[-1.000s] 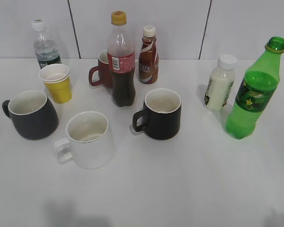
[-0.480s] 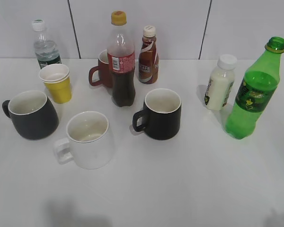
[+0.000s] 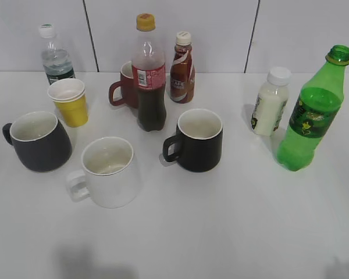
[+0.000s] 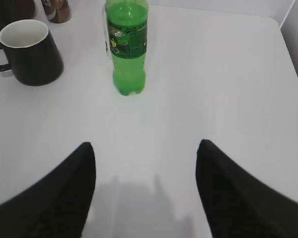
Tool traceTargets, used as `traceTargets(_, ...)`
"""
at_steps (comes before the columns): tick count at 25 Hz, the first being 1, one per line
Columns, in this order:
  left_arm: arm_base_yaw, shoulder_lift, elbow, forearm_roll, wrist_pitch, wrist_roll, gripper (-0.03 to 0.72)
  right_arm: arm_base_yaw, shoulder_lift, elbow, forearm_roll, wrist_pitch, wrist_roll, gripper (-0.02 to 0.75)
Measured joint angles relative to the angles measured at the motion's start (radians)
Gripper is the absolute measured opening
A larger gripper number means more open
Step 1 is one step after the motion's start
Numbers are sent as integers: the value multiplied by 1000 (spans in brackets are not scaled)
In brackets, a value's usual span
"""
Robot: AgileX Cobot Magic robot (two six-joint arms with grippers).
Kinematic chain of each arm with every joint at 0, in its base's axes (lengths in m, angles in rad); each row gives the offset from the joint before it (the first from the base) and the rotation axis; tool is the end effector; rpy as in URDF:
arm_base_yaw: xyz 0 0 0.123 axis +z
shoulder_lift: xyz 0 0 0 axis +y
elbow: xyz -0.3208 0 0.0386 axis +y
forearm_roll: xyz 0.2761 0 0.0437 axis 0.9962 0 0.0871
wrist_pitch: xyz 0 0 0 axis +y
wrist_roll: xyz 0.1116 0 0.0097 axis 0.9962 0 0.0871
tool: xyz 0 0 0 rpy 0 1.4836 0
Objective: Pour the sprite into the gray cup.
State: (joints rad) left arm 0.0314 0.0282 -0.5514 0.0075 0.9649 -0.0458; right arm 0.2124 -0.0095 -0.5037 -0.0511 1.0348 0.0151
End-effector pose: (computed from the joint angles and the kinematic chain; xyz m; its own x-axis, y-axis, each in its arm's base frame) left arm 0.0028 0.0008 0.3075 -0.3451 -0.0524 -0.9371 -0.0515 0.9980 -0.0368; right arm 0.0005 -0.0049 0.2851 -0.4090 -0.0995 -0.9071 -0.1762 0.9839 -0.0285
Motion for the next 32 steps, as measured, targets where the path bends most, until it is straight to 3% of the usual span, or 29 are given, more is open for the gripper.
traceTargets(7, 0, 294, 63, 59, -726, 0, 241, 0, 0, 0, 0, 0, 0, 476)
traceTargets(18, 0, 1046, 312, 72, -1508, 0, 241, 0, 0, 0, 0, 0, 0, 477)
traceTargets(21, 0, 1255, 353, 72, -1727, 46, 241, 0, 0, 0, 0, 0, 0, 477)
traceTargets(27, 29, 1603, 308, 174, -1921, 64, 241, 0, 0, 0, 0, 0, 0, 477)
traceTargets(32, 175, 1713, 253, 382, -1979, 30, 241, 0, 0, 0, 0, 0, 0, 475)
